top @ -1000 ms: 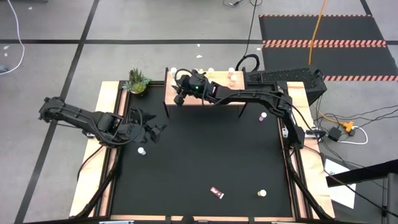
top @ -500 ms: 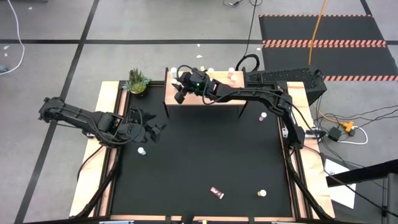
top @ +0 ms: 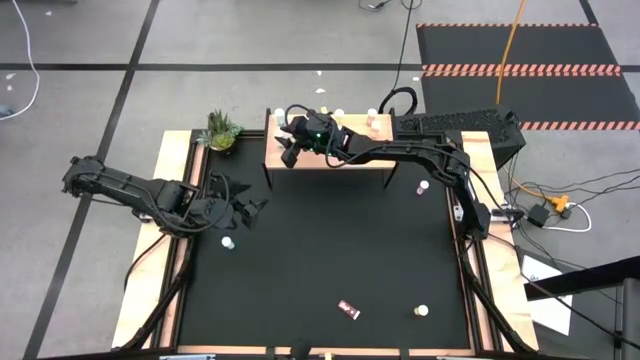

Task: Pick and place medicine bottles onto shelf by color
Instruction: Put the bottom blue pill bottle aligned with the other blue pill bottle on the shelf, then put the blue pill bottle aligned with the other blue pill bottles on the shelf

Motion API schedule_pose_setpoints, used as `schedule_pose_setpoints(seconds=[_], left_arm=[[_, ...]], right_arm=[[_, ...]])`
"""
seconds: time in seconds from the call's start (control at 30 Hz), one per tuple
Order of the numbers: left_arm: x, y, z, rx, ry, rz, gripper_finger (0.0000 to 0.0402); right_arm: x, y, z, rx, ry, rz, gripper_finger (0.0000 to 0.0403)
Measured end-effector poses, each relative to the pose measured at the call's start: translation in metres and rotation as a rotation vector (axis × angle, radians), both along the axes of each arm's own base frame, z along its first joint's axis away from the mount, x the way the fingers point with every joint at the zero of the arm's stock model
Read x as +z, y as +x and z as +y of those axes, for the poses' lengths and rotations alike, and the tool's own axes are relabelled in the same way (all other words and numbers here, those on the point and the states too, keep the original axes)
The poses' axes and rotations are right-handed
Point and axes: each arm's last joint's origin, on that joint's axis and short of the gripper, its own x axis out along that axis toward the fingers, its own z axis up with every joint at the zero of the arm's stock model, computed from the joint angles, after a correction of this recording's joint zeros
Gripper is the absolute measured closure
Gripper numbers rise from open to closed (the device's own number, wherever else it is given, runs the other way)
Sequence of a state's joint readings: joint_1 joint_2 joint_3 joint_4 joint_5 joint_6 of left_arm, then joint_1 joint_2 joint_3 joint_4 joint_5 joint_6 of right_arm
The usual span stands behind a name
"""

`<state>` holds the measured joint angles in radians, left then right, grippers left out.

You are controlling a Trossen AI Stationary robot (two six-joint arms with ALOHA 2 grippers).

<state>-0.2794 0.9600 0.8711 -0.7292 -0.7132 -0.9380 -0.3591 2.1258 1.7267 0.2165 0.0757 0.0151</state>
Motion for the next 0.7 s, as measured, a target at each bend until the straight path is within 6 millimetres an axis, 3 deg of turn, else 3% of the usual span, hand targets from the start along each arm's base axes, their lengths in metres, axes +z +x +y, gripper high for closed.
schedule_pose_setpoints(seconds=[0.4,0.7], left_arm=[[0.0,0.0,0.0,0.002,-0.009,-0.004,0.0027],[0.001,0.002,-0.001,-0.028,-0.014,-0.013,0.0027]], right_arm=[[0.004,0.0,0.0,0.006,-0.036,-0.015,0.0218],[0.033,-0.007,0.011,0.035,-0.11,-0.046,0.0218]])
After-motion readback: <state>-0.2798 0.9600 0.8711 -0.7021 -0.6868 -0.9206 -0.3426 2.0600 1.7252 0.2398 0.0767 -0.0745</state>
